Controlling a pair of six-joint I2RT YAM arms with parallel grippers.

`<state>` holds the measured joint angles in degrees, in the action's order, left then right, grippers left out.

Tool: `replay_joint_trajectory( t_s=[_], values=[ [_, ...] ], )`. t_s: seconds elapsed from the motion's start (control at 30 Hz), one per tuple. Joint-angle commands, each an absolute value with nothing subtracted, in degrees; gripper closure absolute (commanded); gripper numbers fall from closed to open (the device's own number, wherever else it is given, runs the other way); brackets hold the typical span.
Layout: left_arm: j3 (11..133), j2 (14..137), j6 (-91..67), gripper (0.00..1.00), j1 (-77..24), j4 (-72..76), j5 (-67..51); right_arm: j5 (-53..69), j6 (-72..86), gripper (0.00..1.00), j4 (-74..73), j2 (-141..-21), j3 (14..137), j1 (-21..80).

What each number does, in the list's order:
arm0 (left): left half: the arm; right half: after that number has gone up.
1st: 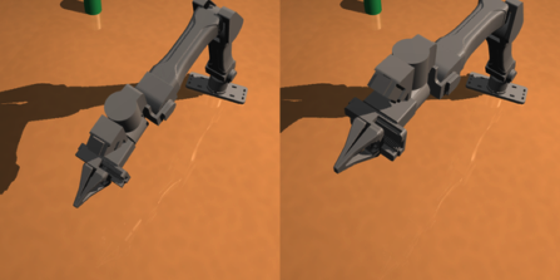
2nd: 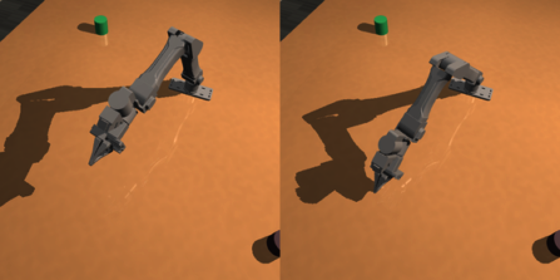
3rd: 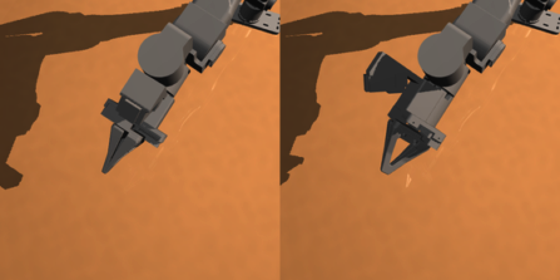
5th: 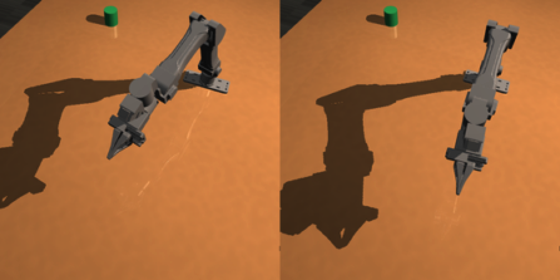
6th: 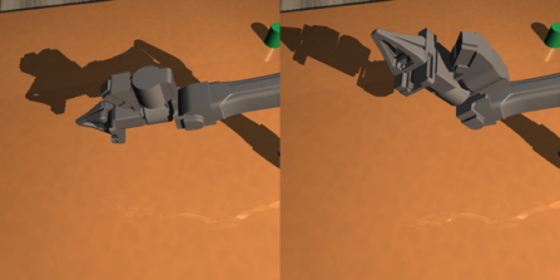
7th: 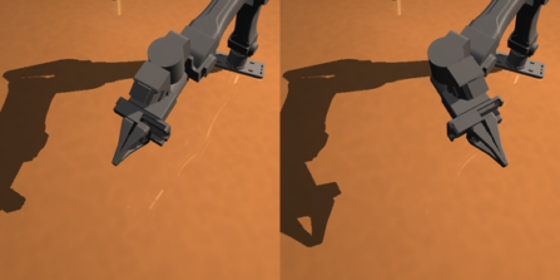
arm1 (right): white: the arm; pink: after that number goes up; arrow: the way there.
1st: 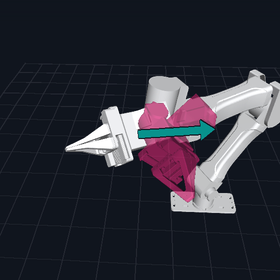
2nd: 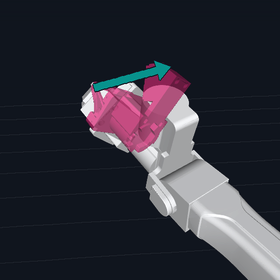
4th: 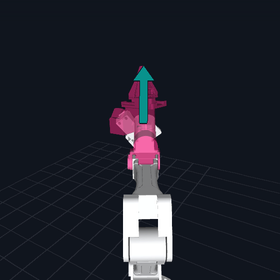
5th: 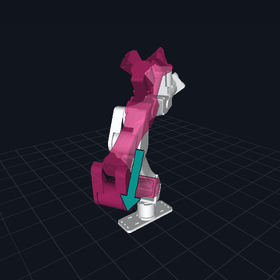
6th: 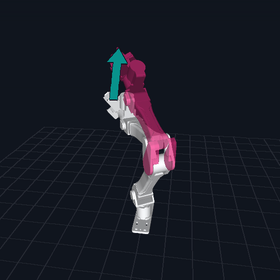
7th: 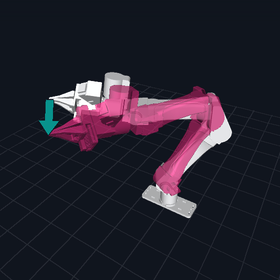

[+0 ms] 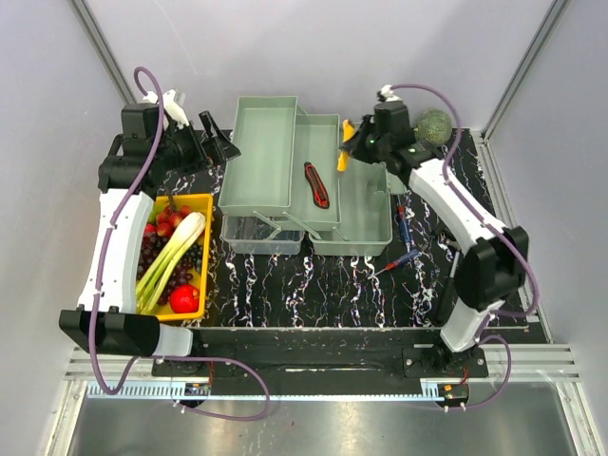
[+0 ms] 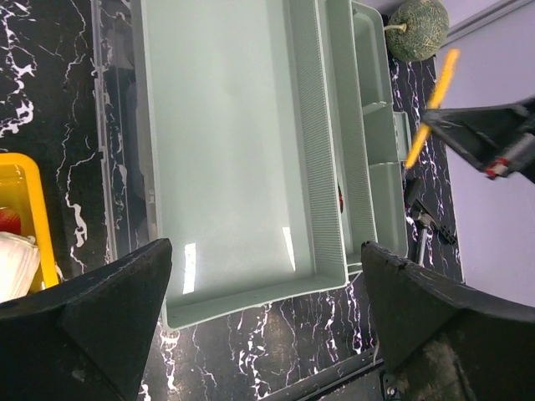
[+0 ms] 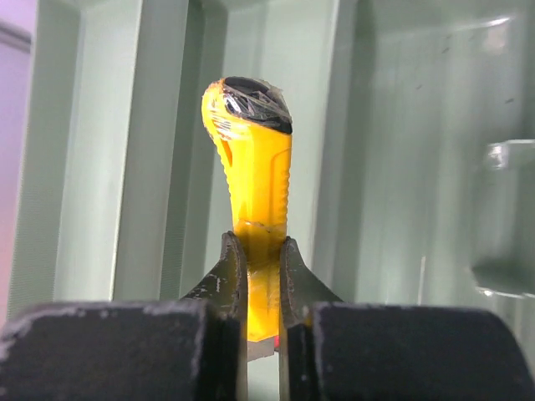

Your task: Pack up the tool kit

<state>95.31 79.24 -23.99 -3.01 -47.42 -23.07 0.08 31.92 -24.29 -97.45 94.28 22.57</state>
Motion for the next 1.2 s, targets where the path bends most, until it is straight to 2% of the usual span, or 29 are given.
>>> replay_joint_trajectory(
  t_s=[0.0,0.33,0.77,1.0,1.03,1.17],
  values=[
    [94.7,74.9,-23.2,0.01,-3.1,-46.2,-19.7,6.5,30.5,0.99,-22.7,-104.5,101.0,25.5],
    [92.9,74.0,-23.1,0.01,-3.1,-45.8,-18.7,14.7,31.8,0.99,-21.2,-111.1,102.9,30.1],
    [91.5,74.2,-22.9,0.01,-3.1,-45.5,-19.0,7.2,33.3,0.92,-32.0,-118.0,108.5,33.7],
    [91.2,74.4,-23.0,0.01,-3.1,-45.4,-19.3,7.0,32.1,0.57,-34.8,-118.7,110.1,33.9],
    [91.2,74.4,-23.0,0.01,-3.1,-45.4,-19.3,6.8,32.0,0.54,-34.8,-118.3,110.0,33.9],
    [91.2,74.2,-23.1,0.01,-3.1,-45.3,-19.6,6.3,31.5,0.53,-36.7,-115.9,110.9,34.0]
  ],
)
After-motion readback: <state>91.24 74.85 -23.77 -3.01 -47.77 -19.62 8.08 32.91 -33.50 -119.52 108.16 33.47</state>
